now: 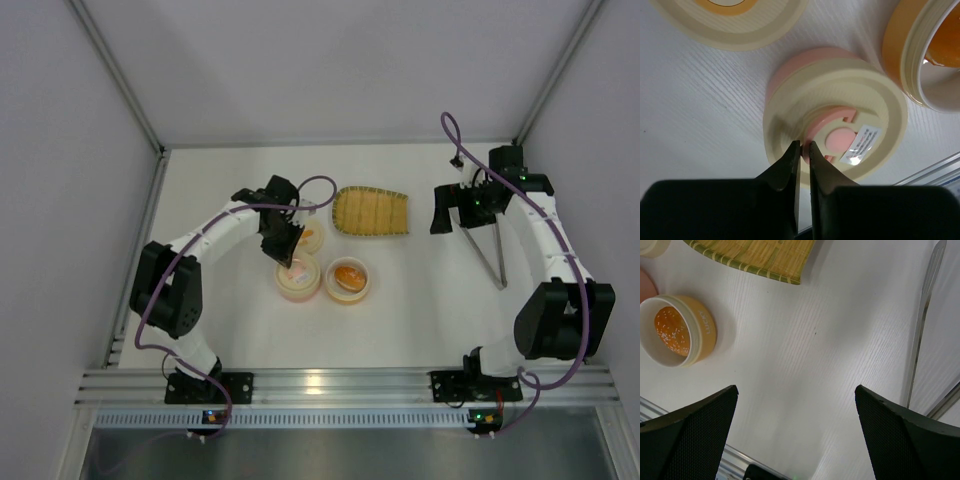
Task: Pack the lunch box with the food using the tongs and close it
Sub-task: Close the box lid on the packing box.
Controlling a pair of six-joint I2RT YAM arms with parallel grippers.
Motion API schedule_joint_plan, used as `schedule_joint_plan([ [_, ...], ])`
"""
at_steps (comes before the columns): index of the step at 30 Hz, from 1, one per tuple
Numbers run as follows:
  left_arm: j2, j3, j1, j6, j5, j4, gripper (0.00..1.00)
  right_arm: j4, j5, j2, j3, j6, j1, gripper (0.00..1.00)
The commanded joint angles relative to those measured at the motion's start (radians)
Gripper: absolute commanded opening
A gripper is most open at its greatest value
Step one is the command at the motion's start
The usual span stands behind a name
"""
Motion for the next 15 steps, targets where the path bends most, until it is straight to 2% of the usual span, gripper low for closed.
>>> schedule_joint_plan([
  [1,-0.013,0.021,-0.007,0.008,-0.043,0.017,0.1,0.054,-0.02,-0.04,-0.01,-0.009,0.013,0.99],
  [3,-0.029,0.033,-0.007,0.013,-0.052,0.007,0.01,0.057,-0.019,-0.042,-0.015,-0.008,0.013,0.99],
  [4,-0.036,0.036,-0.007,0.013,-0.055,0.003,0.0,0.058,-0.02,-0.043,-0.016,-0.008,0.013,0.99],
  [9,-0.059,0.033,-0.024,0.022,-0.081,-0.017,0.0,0.066,-0.025,-0.037,-0.018,-0.005,0.013,0.99],
  [15,-0.065,-0.046,-0.038,0.041,-0.113,0.007,0.0,0.066,-0.025,-0.042,-0.022,-0.006,0.013,0.99],
])
